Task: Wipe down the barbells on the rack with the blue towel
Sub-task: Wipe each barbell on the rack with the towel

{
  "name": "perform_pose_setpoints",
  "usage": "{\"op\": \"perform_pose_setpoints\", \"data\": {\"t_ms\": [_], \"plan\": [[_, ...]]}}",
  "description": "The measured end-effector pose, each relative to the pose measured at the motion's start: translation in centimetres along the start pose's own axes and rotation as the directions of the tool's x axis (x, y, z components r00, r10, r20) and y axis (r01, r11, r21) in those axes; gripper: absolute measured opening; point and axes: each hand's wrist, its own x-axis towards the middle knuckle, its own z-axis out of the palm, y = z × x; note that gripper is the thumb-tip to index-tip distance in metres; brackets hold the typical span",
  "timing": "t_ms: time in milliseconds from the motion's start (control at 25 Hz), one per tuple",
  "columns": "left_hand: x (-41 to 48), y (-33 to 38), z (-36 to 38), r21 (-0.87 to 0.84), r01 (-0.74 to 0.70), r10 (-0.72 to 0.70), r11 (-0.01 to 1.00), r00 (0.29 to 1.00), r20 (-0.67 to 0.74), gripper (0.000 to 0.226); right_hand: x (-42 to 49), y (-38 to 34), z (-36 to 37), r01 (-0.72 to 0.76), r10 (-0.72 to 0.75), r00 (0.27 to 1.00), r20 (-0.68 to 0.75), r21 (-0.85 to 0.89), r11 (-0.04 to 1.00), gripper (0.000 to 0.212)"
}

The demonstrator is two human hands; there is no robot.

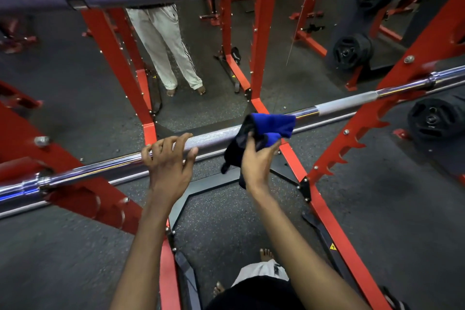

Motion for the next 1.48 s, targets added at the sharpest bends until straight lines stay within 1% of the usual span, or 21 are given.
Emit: {"op": "perform_pose_setpoints", "data": {"t_ms": [80, 200, 280, 360, 440, 480, 520, 640, 680, 760, 880, 1000, 1040, 1120, 1160, 1240, 1280, 1320, 1400, 1440, 1480], "plan": [[-0.2, 0.1, 0.0, -0.009, 0.002, -0.002, 1.0, 1.0, -0.004, 0.039, -0.9, 1.4, -0.6, 0.281, -0.276, 0.96, 0.054, -0.213, 0.936, 0.085], [0.0, -0.1, -0.2, -0.03, 0.002, -0.001, 1.0, 1.0, 0.013, 0.042, 0.2, 0.3, -2.6, 0.609, -0.575, 0.79, 0.215, -0.389, 0.691, 0.088], [-0.3, -0.1, -0.7, -0.082, 0.03, -0.025, 0.996, 0.998, 0.059, 0.048, 2.0, -1.4, -3.2, 0.707, -0.61, 0.699, 0.374, -0.49, 0.51, 0.081], [-1.1, 0.0, -1.0, -0.135, 0.096, -0.082, 0.986, 0.991, 0.108, 0.056, 4.2, -2.9, -2.9, 0.753, -0.572, 0.642, 0.51, -0.562, 0.343, 0.068], [-1.5, -1.1, -1.7, -0.14, 0.175, -0.161, 0.975, 0.981, 0.11, 0.063, 6.1, -4.5, -2.2, 0.79, -0.599, 0.57, 0.562, -0.575, 0.212, 0.053], [-1.5, -2.1, -2.3, -0.112, 0.208, -0.198, 0.972, 0.975, 0.098, 0.063, 6.9, -5.2, -2.0, 0.783, -0.632, 0.559, 0.536, -0.592, 0.191, 0.045], [-1.4, -3.4, -2.9, -0.061, 0.235, -0.23, 0.97, 0.97, 0.084, 0.06, 7.7, -5.9, -2.0, 0.754, -0.659, 0.585, 0.472, -0.615, 0.229, 0.039], [-1.3, -7.2, -4.4, 0.071, 0.217, -0.223, 0.974, 0.97, 0.099, 0.051, 9.4, -7.2, -2.2, 0.556, -0.589, 0.776, 0.226, -0.686, 0.469, 0.038], [-1.4, -7.6, -4.5, 0.093, 0.196, -0.204, 0.976, 0.975, 0.092, 0.05, 9.5, -7.0, -1.9, 0.537, -0.593, 0.779, 0.205, -0.707, 0.461, 0.037], [-1.7, -7.5, -4.0, 0.114, 0.186, -0.193, 0.976, 0.98, 0.057, 0.046, 7.6, -6.2, -0.4, 0.585, -0.616, 0.731, 0.294, -0.734, 0.344, 0.042], [-1.6, -6.9, -3.5, 0.055, 0.241, -0.242, 0.969, 0.97, 0.025, 0.043, 2.3, -4.6, 2.1, 0.747, -0.612, 0.588, 0.528, -0.644, 0.162, 0.051], [-1.9, -7.1, -3.4, 0.018, 0.263, -0.263, 0.965, 0.965, 0.009, 0.044, 1.5, -4.4, 2.0, 0.857, -0.582, 0.479, 0.658, -0.494, 0.147, 0.053], [-1.9, -7.2, -3.4, 0.005, 0.263, -0.263, 0.965, 0.965, 0.011, 0.045, 2.6, -4.6, 1.2, 0.867, -0.584, 0.469, 0.663, -0.471, 0.161, 0.052], [-1.9, -7.0, -3.4, 0.018, 0.264, -0.264, 0.964, 0.964, 0.008, 0.046, 5.6, -5.6, -1.2, 0.818, -0.599, 0.535, 0.595, -0.543, 0.191, 0.049], [-1.8, -6.9, -3.4, 0.03, 0.267, -0.267, 0.963, 0.964, -0.002, 0.046, 7.2, -6.9, -2.5, 0.749, -0.552, 0.626, 0.551, -0.623, 0.227, 0.05], [-1.9, -6.8, -3.3, 0.04, 0.281, -0.28, 0.959, 0.96, -0.027, 0.047, 10.8, -9.6, -3.8, 0.565, -0.29, 0.82, 0.494, -0.781, 0.267, 0.057], [-2.0, -6.7, -3.2, 0.035, 0.288, -0.287, 0.957, 0.957, -0.034, 0.048, 12.4, -11.0, -3.9, 0.516, -0.114, 0.856, 0.504, -0.822, 0.241, 0.059], [-2.0, -6.7, -3.0, 0.03, 0.294, -0.292, 0.955, 0.956, -0.036, 0.048, 13.8, -12.2, -3.8, 0.514, 0.059, 0.838, 0.543, -0.821, 0.247, 0.054], [-2.0, -6.7, -2.8, 0.019, 0.305, -0.304, 0.952, 0.952, -0.03, 0.05, 15.1, -13.3, -3.6, 0.487, 0.276, 0.724, 0.632, -0.752, 0.444, 0.025], [-2.0, -6.7, -2.7, 0.018, 0.31, -0.31, 0.95, 0.95, -0.028, 0.051, 15.4, -13.1, -3.9, 0.412, 0.307, 0.68, 0.666, -0.693, 0.592, 0.01], [-1.9, -6.7, -2.7, 0.017, 0.316, -0.315, 0.949, 0.949, -0.028, 0.051, 15.7, -12.6, -4.5, 0.306, 0.258, 0.689, 0.677, -0.594, 0.744, 0.006]]}}
